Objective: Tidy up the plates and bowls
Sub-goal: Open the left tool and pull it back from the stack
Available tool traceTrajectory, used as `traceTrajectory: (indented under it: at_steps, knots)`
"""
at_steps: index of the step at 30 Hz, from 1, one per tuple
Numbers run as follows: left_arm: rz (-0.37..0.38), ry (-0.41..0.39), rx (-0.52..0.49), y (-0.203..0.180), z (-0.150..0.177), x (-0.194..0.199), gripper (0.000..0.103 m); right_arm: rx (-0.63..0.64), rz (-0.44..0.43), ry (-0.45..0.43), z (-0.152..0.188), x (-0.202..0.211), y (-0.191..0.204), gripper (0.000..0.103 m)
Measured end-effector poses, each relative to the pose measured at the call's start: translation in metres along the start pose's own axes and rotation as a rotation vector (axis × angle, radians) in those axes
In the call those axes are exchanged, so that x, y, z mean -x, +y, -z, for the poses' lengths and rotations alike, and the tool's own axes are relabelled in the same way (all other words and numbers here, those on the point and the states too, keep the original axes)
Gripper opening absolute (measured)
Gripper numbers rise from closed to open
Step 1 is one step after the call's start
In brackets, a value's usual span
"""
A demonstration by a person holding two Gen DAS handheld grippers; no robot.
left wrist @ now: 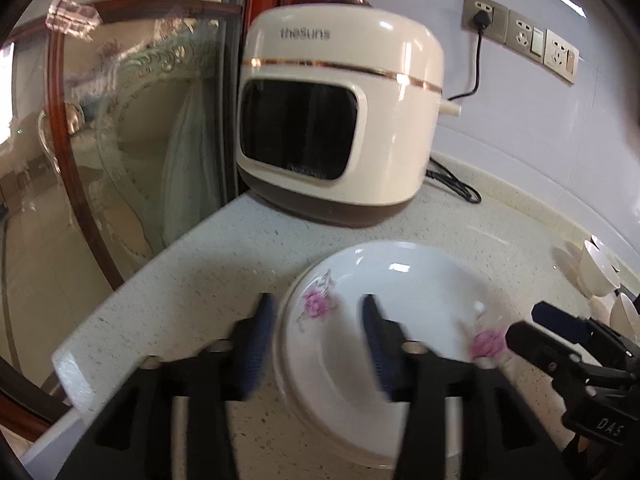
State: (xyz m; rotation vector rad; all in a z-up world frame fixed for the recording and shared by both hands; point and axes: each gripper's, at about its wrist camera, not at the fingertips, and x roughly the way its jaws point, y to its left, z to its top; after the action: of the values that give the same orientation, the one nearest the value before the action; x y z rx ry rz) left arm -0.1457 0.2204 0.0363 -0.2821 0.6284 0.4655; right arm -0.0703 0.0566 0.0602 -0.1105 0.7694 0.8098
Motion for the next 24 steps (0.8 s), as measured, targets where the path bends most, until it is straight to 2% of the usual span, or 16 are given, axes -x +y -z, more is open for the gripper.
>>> traceTrajectory:
  at_steps: [3,6,16,24]
  knots:
    - [-0.03,-0.044,-0.001,0.001,-0.002,0.008,0.071,-0.016,-0.008,0.018,0.0,-0.003,-0.003,0.068]
    - [-0.017,-0.05,0.007,0.004,-0.004,0.011,0.077,-0.024,-0.026,0.009,-0.001,-0.002,-0.006,0.069]
    - [0.01,-0.017,-0.012,0.002,-0.001,0.018,0.082,-0.175,-0.117,0.026,-0.002,-0.007,-0.035,0.075]
    - [0.043,0.033,-0.058,-0.005,0.004,0.032,0.084,-0.14,-0.146,0.027,0.0,-0.005,-0.027,0.085]
